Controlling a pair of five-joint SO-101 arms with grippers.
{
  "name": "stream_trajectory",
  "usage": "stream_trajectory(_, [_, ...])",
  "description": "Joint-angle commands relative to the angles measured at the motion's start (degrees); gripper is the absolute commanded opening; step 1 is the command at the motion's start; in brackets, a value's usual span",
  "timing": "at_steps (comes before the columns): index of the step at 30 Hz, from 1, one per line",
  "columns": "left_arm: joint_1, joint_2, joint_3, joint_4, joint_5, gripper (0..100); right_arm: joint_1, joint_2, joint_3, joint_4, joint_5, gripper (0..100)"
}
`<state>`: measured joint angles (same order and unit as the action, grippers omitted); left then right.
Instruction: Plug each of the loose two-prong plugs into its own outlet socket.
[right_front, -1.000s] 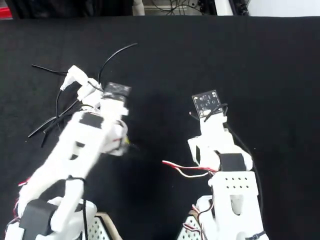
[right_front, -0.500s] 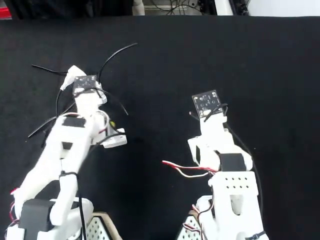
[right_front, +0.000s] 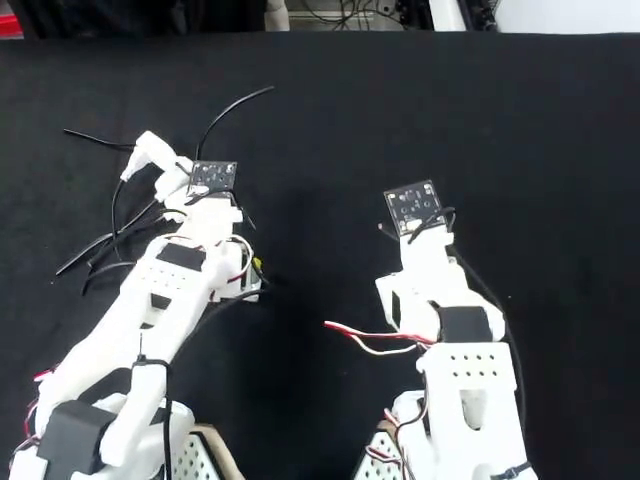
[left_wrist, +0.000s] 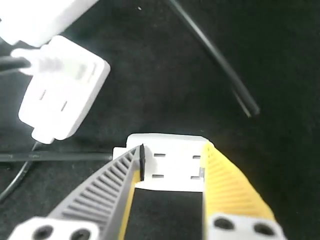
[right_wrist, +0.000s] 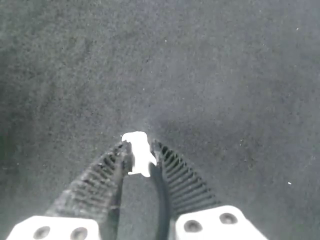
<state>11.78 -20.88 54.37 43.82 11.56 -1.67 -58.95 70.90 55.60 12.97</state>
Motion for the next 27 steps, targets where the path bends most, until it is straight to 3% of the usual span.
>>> stream_trajectory(1, [3.65, 0.00, -0.04, 1.14, 1.05, 20, 0.97, -1.19, -0.57, -0.70, 0.53, 1.3])
stream_trajectory(8, [11.91, -0.09, -2.42, 2.99, 1.05, 20, 0.97, -1.19, -0.57, -0.70, 0.53, 1.3])
stream_trajectory(16, [-1.36, -0.09, -11.74, 18.81, 0.44, 20, 0.97, -1.19, -0.57, -0.70, 0.53, 1.3])
stream_trajectory(20, [-8.22, -0.09, -15.25, 26.64, -4.13, 20, 0.97, -1.19, -0.57, -0.70, 0.53, 1.3])
stream_trajectory(27, [-12.26, 0.53, -11.38, 21.36, -9.76, 20, 0.97, -1.19, -0.57, -0.70, 0.53, 1.3])
